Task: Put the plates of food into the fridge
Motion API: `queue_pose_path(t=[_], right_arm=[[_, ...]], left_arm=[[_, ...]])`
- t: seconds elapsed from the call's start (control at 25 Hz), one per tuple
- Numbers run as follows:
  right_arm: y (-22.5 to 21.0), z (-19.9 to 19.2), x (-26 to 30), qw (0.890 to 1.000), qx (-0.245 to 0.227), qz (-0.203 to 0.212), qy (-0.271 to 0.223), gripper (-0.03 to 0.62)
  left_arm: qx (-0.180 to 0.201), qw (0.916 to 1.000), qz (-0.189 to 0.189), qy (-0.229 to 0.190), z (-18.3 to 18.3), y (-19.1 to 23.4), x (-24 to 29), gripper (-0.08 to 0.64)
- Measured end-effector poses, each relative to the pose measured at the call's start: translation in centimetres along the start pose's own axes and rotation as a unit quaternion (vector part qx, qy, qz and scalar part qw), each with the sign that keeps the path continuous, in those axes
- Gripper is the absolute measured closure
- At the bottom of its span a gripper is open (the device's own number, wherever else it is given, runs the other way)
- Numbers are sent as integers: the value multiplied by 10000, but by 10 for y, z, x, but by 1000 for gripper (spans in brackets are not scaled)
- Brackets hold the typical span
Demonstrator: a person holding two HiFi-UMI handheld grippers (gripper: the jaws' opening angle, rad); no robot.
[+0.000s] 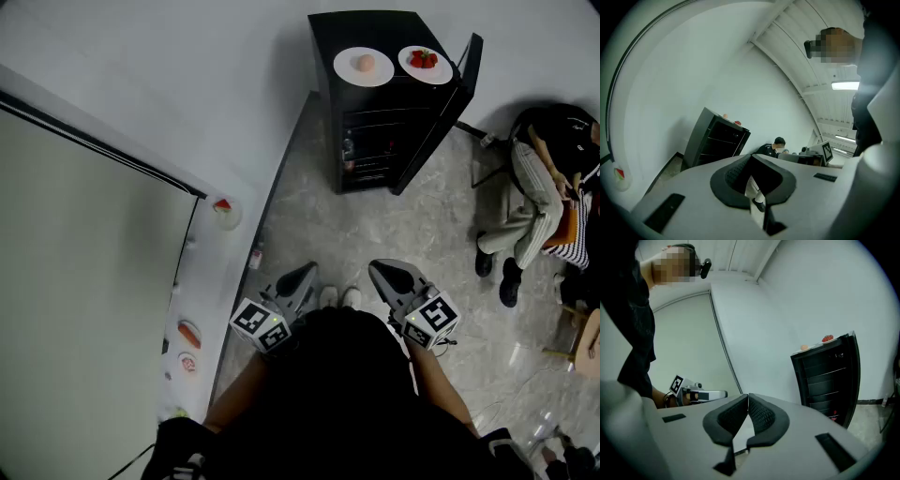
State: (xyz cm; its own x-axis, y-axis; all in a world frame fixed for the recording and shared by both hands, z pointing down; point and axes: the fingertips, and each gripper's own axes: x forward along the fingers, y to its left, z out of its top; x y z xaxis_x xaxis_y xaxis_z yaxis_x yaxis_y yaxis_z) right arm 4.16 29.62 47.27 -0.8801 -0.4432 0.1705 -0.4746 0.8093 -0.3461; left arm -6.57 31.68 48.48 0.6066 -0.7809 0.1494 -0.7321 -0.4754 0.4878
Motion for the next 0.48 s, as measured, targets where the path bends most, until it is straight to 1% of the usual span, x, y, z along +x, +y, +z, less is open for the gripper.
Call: queue_pose_path(t=[0.12, 0.28, 0.36, 0.48], right_arm=[[0, 11, -2, 9999, -41, -33, -159, 566], [5, 14, -1, 9998, -184, -37, -75, 566], [9, 18, -3, 9996, -185, 15, -206, 566], [9, 23, -13, 9989, -221, 83, -414, 566]], left_arm=[[5, 10000, 12, -56, 4, 1, -5, 537], [52, 9999, 48, -95, 9, 5, -7, 537], [162, 9997, 105, -119, 12, 4, -6, 537], [216, 9993, 211, -233, 18, 2, -2, 537]])
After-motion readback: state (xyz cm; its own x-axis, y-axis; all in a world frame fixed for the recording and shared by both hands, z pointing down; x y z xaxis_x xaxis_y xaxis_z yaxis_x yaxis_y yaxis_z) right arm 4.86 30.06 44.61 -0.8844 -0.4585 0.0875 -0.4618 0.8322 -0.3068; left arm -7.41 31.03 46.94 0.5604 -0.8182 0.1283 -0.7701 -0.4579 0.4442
